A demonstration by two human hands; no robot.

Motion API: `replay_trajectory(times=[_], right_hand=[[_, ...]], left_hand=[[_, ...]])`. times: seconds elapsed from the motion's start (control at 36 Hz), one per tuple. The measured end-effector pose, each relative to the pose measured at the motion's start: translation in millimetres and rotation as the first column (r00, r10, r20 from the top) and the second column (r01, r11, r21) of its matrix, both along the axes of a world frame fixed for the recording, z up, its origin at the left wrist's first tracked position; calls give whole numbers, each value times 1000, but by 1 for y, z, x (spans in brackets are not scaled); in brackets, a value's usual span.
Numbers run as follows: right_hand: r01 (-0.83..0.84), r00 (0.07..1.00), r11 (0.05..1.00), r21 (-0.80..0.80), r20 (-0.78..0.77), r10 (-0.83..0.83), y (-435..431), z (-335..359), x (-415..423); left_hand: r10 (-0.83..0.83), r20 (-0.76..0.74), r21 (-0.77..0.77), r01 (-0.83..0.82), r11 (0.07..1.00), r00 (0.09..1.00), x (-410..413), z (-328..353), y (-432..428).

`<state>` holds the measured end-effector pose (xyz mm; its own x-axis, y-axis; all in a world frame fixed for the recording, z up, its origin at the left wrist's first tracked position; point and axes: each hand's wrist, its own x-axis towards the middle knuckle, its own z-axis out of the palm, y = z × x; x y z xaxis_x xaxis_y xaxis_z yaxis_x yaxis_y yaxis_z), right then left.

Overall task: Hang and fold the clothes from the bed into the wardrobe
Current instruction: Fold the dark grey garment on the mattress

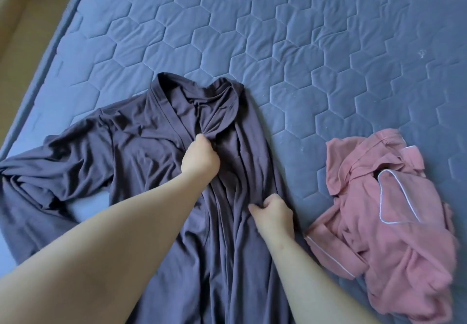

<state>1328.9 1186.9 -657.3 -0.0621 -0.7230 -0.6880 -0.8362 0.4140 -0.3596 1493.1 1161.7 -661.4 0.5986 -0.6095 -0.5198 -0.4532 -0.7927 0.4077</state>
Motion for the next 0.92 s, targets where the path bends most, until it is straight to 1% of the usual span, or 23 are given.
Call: replay_trajectory(times=[0.06, 0.11, 0.17, 0.22, 0.28, 0.33, 0.36, 0.42, 0.44, 0.47, 0.5, 0.53, 0.56, 0.58, 0.61, 0.64, 0.69, 0.75, 0.81, 0.83, 0.86, 0.92], right_hand=[[6, 1000, 998, -63, -1, -6, -1, 1, -4], [67, 998, 985, -159, 32, -63, -5, 1, -9], [138, 990, 962, -235, 73, -125, -11, 5, -11], [226, 972, 927, -299, 128, -195, -22, 8, -14], [402, 905, 865, -299, 274, -326, -35, 13, -15], [552, 804, 794, -256, 418, -424, -52, 19, -16], [593, 767, 766, -248, 465, -442, -60, 24, -16], [647, 708, 723, -242, 544, -451, -78, 34, -15], [669, 680, 703, -242, 582, -447, -88, 36, -15], [676, 676, 684, -273, 599, -429, -98, 39, -13], [659, 705, 669, -343, 591, -392, -109, 40, -13], [619, 758, 652, -438, 550, -351, -119, 42, -13], [574, 805, 635, -516, 499, -322, -129, 44, -12], [532, 838, 629, -566, 457, -297, -139, 47, -12], [490, 866, 635, -597, 420, -273, -148, 51, -12], [443, 892, 658, -608, 374, -255, -156, 53, -12], [317, 945, 729, -607, 271, -186, -167, 51, -15], [171, 980, 785, -596, 188, -70, -163, 47, -14], [3, 996, 831, -557, 79, 49, -152, 36, -15], [-43, 994, 859, -510, 61, 86, -146, 31, -17], [-48, 991, 888, -457, 87, 98, -139, 27, -17], [-14, 985, 942, -335, 157, 70, -128, 19, -15]], left_hand=[[80, -60, -2, -80, 997, 995, 3, 0, -2], [123, -80, 23, -121, 992, 989, 6, -1, -2], [106, -81, 59, -102, 993, 991, 9, -3, -2], [42, -59, 108, -35, 994, 997, 11, -8, -2], [-37, -22, 131, 40, 991, 999, 13, -8, -2], [-43, 0, 92, 43, 995, 999, 14, -6, -3], [1, -20, 61, 0, 998, 1000, 13, -4, -4], [170, -103, -23, -173, 985, 980, 12, -1, -7], [258, -172, -64, -272, 960, 951, 12, 0, -9], [324, -265, -87, -357, 930, 908, 12, 2, -12], [365, -383, -108, -434, 894, 849, 13, 1, -15], [389, -519, -123, -516, 848, 761, 13, 3, -18], [398, -643, -126, -602, 788, 655, 12, 6, -21], [402, -714, -122, -667, 735, 573, 11, 9, -24], [411, -735, -123, -702, 701, 539, 12, 9, -26], [424, -726, -128, -713, 689, 541, 13, 8, -27], [431, -673, -153, -684, 713, 601, 17, -1, -26], [420, -590, -139, -599, 788, 690, 19, -6, -23], [387, -495, -104, -496, 862, 778, 18, -8, -21], [368, -456, -90, -454, 887, 810, 17, -11, -21], [347, -422, -86, -418, 904, 838, 17, -13, -21], [290, -355, -112, -349, 930, 889, 17, -12, -24]])
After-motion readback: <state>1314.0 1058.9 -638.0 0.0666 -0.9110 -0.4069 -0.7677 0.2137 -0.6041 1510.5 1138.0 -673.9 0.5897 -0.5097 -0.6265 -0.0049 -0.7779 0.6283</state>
